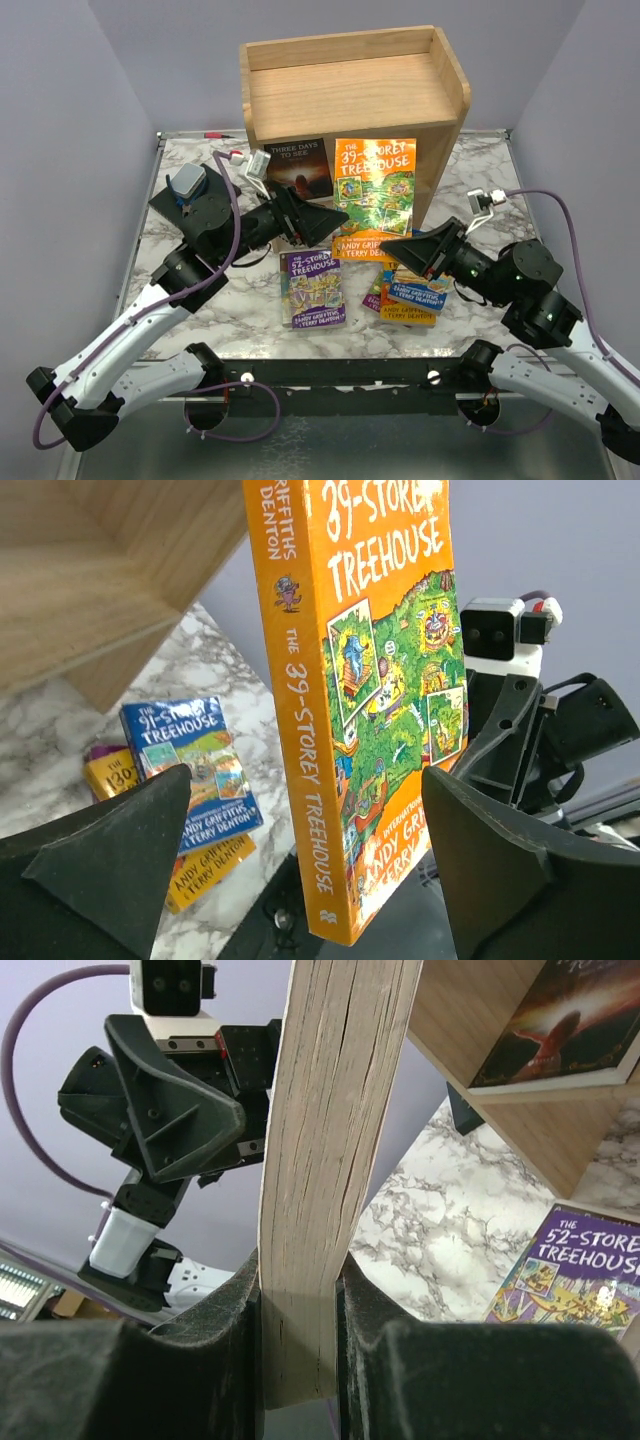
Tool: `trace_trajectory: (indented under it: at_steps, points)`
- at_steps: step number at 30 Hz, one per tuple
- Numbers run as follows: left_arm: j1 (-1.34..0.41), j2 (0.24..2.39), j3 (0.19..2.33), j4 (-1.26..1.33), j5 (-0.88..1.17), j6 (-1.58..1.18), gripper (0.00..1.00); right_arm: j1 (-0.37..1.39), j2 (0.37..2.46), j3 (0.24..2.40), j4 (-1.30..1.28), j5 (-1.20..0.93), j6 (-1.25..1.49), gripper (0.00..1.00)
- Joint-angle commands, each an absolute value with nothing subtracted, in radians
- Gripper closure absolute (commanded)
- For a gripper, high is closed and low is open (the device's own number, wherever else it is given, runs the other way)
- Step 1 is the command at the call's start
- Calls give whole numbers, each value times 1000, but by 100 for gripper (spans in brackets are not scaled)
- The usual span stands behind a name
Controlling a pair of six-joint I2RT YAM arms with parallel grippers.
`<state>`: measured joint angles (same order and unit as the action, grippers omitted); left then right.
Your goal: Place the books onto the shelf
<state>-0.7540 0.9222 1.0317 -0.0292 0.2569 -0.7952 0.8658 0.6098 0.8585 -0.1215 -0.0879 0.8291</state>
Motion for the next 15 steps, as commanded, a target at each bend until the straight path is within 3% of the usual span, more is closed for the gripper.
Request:
trace_trajectory:
  at_steps: [1, 10, 15]
  points:
    - [-752, 919, 1136, -144, 184, -677, 1, 870, 632, 970, -91, -70, 758, 100]
    - [-753, 876, 1244, -369, 56, -446, 1, 870, 820, 1220, -163, -55, 713, 99]
    - [-752, 805, 1191, -385, 73, -344, 1, 870, 934, 1351, -184, -28, 726, 99]
